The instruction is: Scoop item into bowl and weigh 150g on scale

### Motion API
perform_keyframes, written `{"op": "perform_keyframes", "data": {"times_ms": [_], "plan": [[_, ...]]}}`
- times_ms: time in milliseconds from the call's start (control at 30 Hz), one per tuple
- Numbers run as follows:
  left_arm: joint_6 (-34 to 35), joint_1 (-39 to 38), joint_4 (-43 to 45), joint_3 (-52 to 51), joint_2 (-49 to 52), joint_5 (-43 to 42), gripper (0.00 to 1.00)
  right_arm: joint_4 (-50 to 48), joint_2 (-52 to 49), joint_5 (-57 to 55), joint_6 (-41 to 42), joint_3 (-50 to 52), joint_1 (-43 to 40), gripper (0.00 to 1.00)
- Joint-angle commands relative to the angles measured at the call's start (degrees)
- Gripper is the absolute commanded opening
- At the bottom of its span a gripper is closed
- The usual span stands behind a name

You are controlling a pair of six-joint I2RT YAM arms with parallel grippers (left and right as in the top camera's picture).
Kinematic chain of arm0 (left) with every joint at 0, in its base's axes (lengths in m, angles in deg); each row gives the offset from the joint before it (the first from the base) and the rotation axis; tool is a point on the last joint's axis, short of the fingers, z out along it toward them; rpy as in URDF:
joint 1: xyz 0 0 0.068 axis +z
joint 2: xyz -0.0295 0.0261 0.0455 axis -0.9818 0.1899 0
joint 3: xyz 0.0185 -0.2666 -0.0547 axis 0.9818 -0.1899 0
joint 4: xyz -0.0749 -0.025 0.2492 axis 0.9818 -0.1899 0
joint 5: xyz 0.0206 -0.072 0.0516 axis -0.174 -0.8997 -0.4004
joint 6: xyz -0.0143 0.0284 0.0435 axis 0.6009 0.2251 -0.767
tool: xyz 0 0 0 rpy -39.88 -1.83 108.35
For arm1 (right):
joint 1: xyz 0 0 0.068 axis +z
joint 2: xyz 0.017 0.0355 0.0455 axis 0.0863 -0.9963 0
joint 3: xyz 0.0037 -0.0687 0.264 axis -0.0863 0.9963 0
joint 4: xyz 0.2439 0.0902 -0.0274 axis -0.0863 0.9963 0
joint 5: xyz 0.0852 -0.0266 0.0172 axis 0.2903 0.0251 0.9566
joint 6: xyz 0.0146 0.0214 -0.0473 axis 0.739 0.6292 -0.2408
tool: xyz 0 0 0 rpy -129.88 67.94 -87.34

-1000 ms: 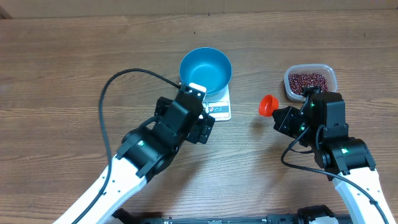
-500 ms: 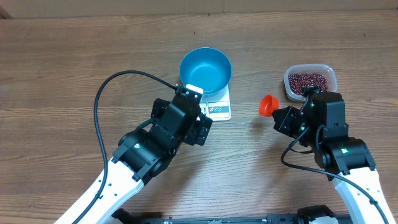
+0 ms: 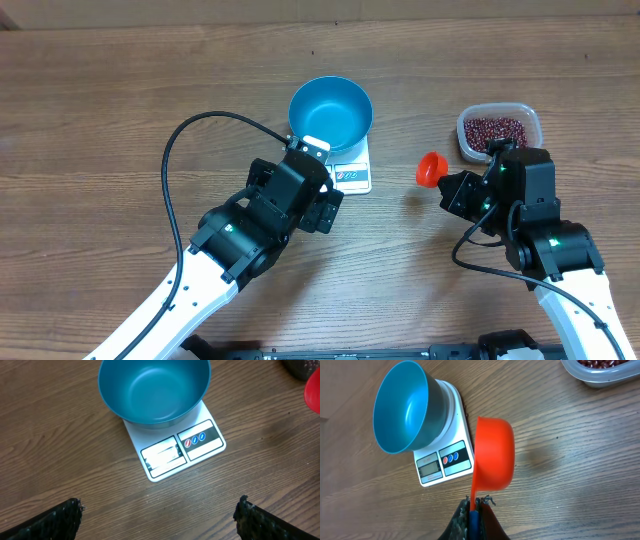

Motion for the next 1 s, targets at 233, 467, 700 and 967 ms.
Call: {"op": "perform_keyframes", "data": {"times_ms": [233,467,700,967], "plan": [[1.73,0.33,-0.66,-0.26,0.26,0.74,0.99,-0.39,0.2,-0.39,-0.26,-1.88,0.22,0.04],[-0.22,4.02,-1.11,0.31,0.15,-6.01,1.0,-0.52,0.2,-0.39,-0.26,-1.88,0.22,0.04],[-4.39,10.82,-3.26,1.05,0.13,-15.72,1.0,-0.98,0.2,-0.37,-0.22,-1.88,0.22,0.04],[-4.37,10.8,-2.56,1.42,0.04,-15.23,1.0,-0.98,0.2,-0.37,-0.22,-1.88,0.22,0.04]]}}
